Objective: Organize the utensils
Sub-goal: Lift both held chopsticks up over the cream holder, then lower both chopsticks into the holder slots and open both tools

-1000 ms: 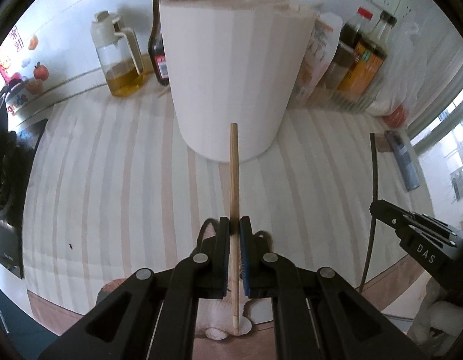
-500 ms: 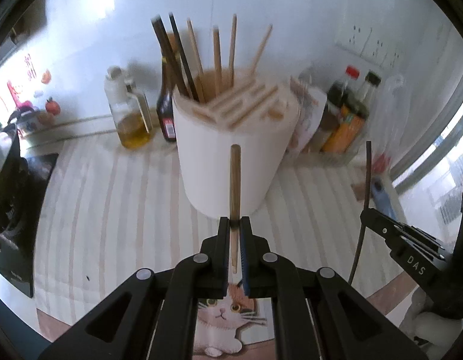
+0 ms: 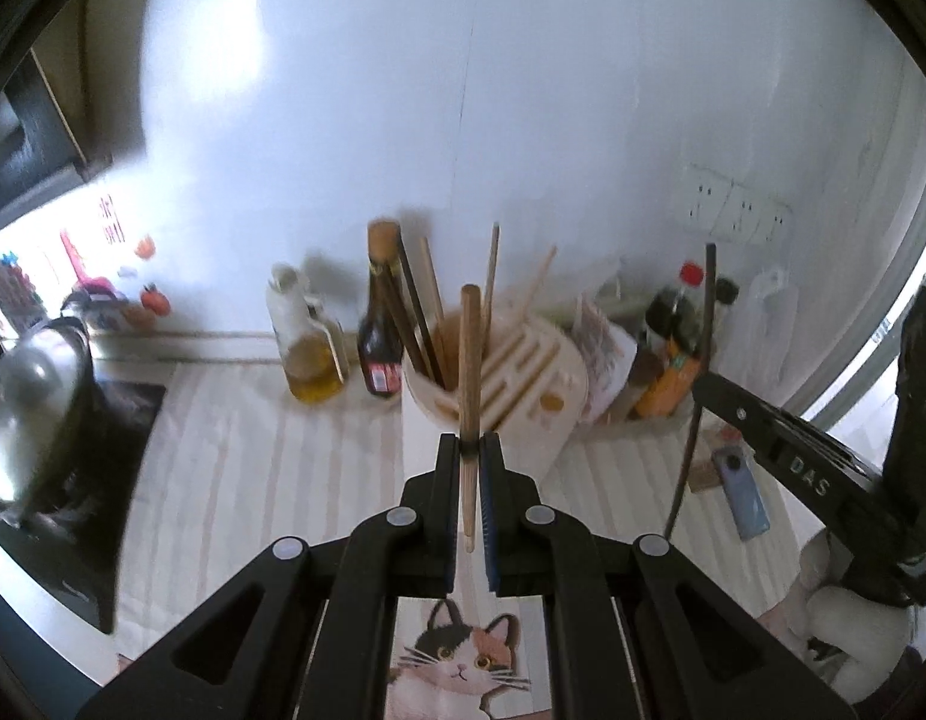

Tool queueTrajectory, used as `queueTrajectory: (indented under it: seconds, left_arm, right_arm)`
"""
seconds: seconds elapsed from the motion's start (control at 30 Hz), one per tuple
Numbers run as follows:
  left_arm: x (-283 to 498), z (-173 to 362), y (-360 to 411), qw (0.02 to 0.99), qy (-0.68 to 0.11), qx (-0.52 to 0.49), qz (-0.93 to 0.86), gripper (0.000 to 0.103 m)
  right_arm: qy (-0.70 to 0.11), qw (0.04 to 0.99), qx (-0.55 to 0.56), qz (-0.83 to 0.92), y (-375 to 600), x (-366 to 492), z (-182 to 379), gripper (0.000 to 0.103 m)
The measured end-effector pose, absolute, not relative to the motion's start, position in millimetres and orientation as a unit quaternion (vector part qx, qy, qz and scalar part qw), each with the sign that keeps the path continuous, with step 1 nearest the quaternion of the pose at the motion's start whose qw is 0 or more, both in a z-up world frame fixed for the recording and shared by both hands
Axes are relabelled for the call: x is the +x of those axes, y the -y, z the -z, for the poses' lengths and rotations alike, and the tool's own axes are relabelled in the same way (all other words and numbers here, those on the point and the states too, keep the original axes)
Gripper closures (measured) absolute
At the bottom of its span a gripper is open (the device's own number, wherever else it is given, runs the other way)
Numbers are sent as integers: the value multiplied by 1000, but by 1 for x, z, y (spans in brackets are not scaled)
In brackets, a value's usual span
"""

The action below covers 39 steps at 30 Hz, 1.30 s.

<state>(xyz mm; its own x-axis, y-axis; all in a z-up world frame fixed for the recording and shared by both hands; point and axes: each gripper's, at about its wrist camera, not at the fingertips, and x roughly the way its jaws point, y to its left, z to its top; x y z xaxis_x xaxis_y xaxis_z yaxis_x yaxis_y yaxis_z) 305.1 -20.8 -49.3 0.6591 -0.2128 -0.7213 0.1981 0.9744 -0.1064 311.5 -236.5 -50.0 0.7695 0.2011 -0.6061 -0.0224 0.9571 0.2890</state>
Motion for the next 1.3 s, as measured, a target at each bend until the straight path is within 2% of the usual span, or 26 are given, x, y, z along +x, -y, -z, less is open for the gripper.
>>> queueTrajectory:
  seconds: [0.37, 0.67, 1.03, 1.3]
  left_arm:
    - [321, -5, 11, 937, -338, -25, 81, 99]
    - [349, -29, 9, 945, -316, -33, 79, 99]
    - [396, -34, 10, 946, -315, -41, 71, 99]
    - [422, -19, 17, 939, -332, -50, 73, 99]
  right_arm:
    - [-282, 948, 113, -93, 206, 353, -5, 97]
    - [-255, 956, 111, -94, 194, 388, -38, 97]
    - [-240, 958, 135, -79, 197, 434, -40, 97]
    - [-236, 957, 149, -79, 201, 456, -29, 97]
